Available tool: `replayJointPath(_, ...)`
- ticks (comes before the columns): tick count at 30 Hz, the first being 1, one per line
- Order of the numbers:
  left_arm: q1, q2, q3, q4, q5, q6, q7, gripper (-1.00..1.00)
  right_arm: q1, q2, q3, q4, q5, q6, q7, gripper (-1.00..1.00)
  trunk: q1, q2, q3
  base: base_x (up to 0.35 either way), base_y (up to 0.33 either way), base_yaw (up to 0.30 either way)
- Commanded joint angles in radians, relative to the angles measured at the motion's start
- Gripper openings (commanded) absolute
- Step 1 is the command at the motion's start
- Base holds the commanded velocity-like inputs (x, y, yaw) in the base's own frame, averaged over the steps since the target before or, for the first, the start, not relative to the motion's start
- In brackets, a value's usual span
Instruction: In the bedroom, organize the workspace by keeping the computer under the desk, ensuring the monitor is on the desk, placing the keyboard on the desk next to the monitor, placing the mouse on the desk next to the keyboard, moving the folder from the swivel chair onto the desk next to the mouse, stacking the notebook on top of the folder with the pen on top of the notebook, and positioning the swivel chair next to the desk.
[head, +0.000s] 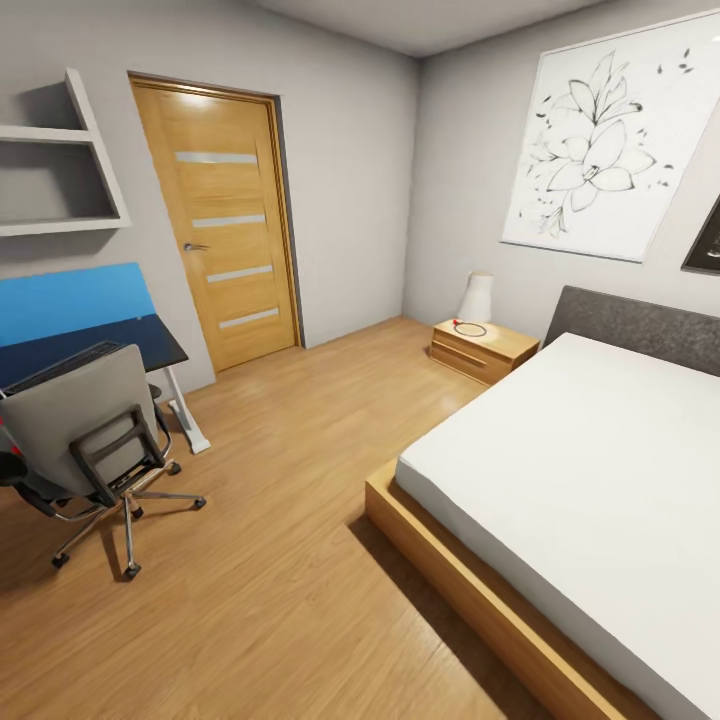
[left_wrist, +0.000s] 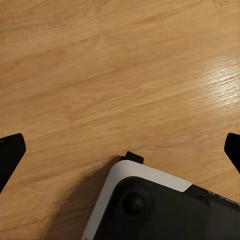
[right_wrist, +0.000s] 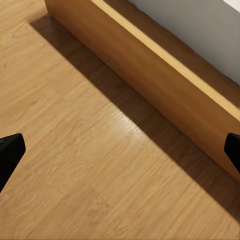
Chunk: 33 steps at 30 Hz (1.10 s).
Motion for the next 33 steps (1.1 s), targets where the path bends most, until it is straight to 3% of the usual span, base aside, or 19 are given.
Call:
replayJointPath(1,-0.001,0.000,-0.002,0.000,0.007,-0.003,0.001,1.00,-0.001,0.000,0.000,0.001,0.000,-0.003,-0.002,1.00,0.000,-0.002,-0.002,0.000,0.000,0.000)
replayJointPath(9,-0.001,0.000,-0.002,-0.001,0.006,-0.003,0.001,1.00,-0.001,0.002,0.001,0.001,0.000,-0.002,-0.002,1.00,0.000,-0.002,-0.002,0.039,0.017,0.000)
replayJointPath(19,-0.001,0.000,-0.002,0.000,0.005,-0.003,0.000,1.00,-0.001,0.003,0.001,0.002,0.000,0.000,-0.002,1.00,0.000,-0.002,-0.002,0.258,0.125,0.020)
replayJointPath(33,-0.001,0.000,-0.004,0.000,0.005,-0.001,0.000,1.00,-0.001,0.003,0.002,0.015,0.000,0.002,-0.002,1.00,0.000,-0.002,-0.004,0.315,0.014,0.203)
